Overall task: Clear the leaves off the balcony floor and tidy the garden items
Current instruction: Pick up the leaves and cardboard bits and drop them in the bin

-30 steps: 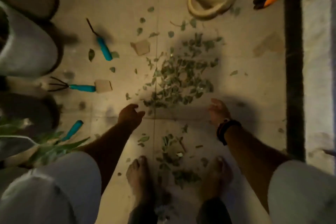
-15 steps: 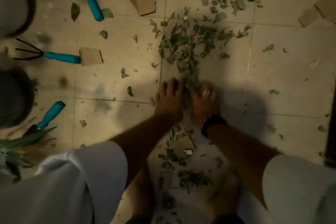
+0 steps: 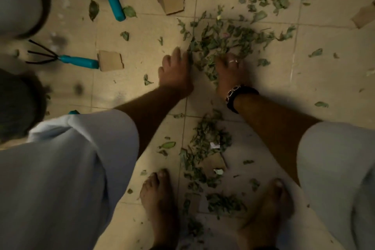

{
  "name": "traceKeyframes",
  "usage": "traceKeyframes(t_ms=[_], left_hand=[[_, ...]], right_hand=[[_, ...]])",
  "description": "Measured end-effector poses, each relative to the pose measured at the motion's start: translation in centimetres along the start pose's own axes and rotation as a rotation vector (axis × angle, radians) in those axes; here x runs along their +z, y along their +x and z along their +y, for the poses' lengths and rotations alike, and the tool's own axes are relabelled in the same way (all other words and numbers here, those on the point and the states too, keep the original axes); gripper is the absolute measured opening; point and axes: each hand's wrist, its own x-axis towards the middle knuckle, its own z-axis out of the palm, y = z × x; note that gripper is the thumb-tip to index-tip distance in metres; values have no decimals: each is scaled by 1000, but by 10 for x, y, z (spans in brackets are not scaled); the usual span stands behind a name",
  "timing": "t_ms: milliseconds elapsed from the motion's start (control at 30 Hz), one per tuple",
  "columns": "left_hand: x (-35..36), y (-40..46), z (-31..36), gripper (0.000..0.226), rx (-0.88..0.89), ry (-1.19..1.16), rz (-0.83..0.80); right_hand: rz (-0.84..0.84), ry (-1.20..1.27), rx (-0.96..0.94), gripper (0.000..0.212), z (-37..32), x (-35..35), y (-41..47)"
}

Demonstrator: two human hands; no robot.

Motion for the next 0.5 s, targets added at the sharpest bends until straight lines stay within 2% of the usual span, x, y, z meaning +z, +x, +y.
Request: traceKeyframes(t_ms=[67,133,200,233,300,367,433,500], left_hand=[[17,-14,19,92,86,57,-104],[37,-54,29,107,161,66,-179],[48,-104,27,112,169,5,-281],[49,-126,22,104,194,-24,-342],[42,-151,5,67,246,-85,-366],[25,-140,-19,41,160,-212,-192],[5,-98,-49,36,34,-165,74],[-23,-40,-82,43,-108,3,207]], right_hand=[[-45,-76,-25,69,-10,19,-14],[10,-99,-59,65,-13,44,-49],[9,-82,-130,63,-7,67,-96],[-14,-68,-191,61,-1,77,-119],[-35,-71,-345,61,12,90,-159],[-33,-16,-409,70,26,92,-179],[42,115,-347,68,39,83,-170],[115,173,-214,64,50,68,-147]])
